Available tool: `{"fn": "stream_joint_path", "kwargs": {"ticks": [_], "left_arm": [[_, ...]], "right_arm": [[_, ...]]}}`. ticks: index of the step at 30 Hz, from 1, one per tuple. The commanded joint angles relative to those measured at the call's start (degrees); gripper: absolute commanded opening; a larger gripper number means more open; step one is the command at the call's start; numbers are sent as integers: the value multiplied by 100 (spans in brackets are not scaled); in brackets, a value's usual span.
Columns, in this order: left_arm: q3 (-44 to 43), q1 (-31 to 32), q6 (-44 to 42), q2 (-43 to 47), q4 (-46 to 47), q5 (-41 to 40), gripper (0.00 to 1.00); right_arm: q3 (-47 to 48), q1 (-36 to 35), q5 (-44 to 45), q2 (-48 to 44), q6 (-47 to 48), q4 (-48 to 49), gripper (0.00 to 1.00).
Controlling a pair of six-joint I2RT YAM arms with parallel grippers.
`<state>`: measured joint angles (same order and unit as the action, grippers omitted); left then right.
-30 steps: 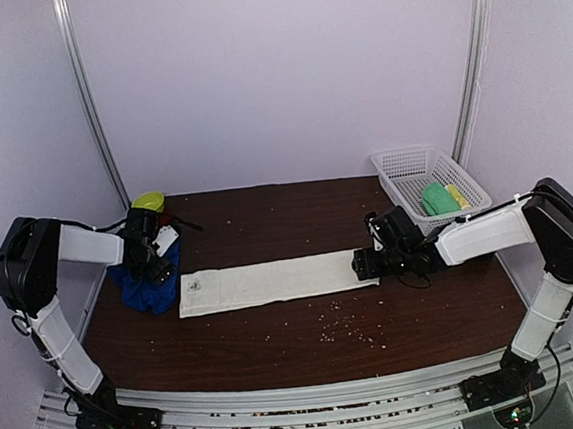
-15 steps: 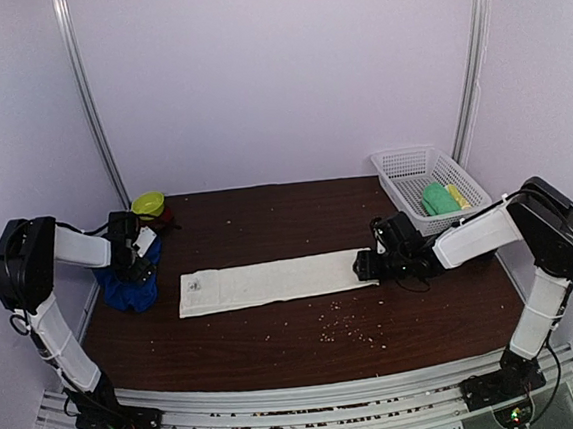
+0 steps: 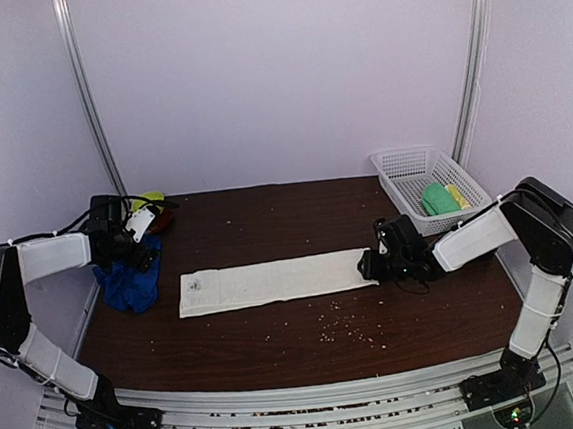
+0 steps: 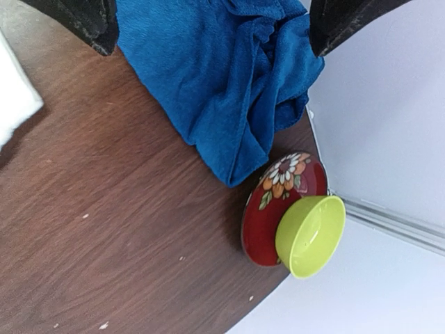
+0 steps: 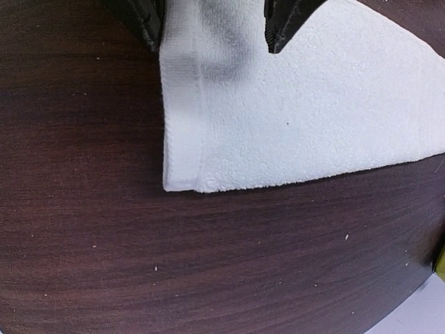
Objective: Roll the towels
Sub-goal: Pick up the towel from the center of the board.
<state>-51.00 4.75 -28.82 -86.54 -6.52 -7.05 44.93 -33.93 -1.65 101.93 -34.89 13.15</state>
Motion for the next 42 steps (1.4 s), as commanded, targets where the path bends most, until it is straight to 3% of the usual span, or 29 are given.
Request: {"fn": "stream_joint_path", "kwargs": {"ticks": [1, 9, 13, 23, 29, 34, 42], "left_arm": [[141, 35, 220, 431, -366, 552, 98], [500, 32, 339, 1015, -455, 721, 98], [612, 32, 337, 1153, -446, 772, 98], [843, 33, 309, 1337, -253, 680, 98], [890, 34, 311, 1330, -244, 716, 98], [888, 31, 330, 1339, -244, 768, 98], [925, 28, 334, 1248, -229, 818, 98]], "right_arm": [[-180, 18, -102, 215, -153, 72, 47], [-216, -8, 342, 331, -77, 17, 20], [-208, -6, 566, 326, -8, -57, 0], [49, 20, 1732, -914, 521, -1005, 0], [416, 130, 1939, -1499, 873, -1487, 0], [959, -8, 1430, -1316, 1168, -1771, 0], [2083, -935, 943, -375, 1344, -1884, 0]]}}
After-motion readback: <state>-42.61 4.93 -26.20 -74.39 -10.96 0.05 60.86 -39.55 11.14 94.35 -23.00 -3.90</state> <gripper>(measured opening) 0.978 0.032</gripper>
